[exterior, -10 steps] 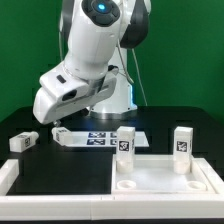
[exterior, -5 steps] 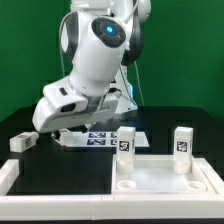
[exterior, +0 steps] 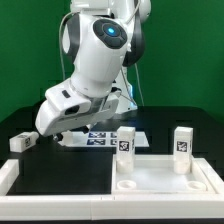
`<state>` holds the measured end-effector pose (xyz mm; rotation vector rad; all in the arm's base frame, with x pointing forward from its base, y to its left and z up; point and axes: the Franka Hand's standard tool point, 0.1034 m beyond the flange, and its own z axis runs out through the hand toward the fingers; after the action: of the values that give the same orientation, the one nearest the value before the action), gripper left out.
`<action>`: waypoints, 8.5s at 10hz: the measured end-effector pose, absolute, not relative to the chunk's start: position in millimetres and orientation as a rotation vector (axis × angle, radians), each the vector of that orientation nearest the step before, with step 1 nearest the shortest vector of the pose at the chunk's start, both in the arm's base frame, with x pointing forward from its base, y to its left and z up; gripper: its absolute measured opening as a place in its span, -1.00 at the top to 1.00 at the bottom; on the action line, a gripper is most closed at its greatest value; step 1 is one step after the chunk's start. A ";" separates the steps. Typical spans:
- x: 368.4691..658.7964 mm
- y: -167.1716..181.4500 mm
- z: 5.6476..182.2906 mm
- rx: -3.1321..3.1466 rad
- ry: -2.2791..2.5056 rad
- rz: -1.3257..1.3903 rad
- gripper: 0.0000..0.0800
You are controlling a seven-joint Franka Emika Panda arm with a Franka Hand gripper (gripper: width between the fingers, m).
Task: Assemble square table
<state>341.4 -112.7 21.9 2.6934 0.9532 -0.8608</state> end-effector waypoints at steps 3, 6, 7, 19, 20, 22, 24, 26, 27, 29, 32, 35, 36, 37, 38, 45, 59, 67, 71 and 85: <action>325.9 -123.3 15.7 2.707 0.922 -0.897 -0.62; 323.6 -122.1 12.1 2.666 0.955 -0.946 -0.62; 315.2 -127.9 14.6 2.602 0.923 -1.082 -0.62; 317.3 -126.1 3.4 2.455 1.003 -1.217 -0.39; 317.5 -125.6 3.4 2.453 1.011 -1.218 0.11; 317.8 -125.1 3.5 2.451 1.018 -1.219 0.28; 317.8 -125.0 3.6 2.450 1.021 -1.220 0.28; 317.8 -125.0 3.6 2.449 1.023 -1.220 0.28; 317.8 -125.0 3.6 2.449 1.024 -1.221 0.28; 323.6 -118.3 22.8 2.448 1.033 -1.244 0.27; 347.9 -99.1 99.0 2.584 0.879 -1.241 0.27; 369.7 -100.9 105.4 2.675 0.916 -1.043 0.27; 370.5 -102.5 107.2 2.703 0.930 -0.975 0.27; 377.0 -97.3 104.3 2.754 0.939 -0.856 0.27; 385.3 -81.0 103.3 2.787 0.961 -0.743 0.27; 485.7 -45.8 198.6 2.982 0.884 0.011 0.27; 578.4 65.3 189.2 2.998 0.475 0.876 0.27; 609.0 131.6 135.3 3.121 0.240 0.888 0.27; 617.3 109.7 125.9 3.033 0.272 0.955 0.27; 622.3 116.0 96.4 3.038 0.288 0.957 0.27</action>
Offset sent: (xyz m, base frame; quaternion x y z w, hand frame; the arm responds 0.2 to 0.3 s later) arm 0.0000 0.0000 0.0000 0.0000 -0.0650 0.0000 0.9979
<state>622.3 116.0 96.4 3.0382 0.2876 0.9568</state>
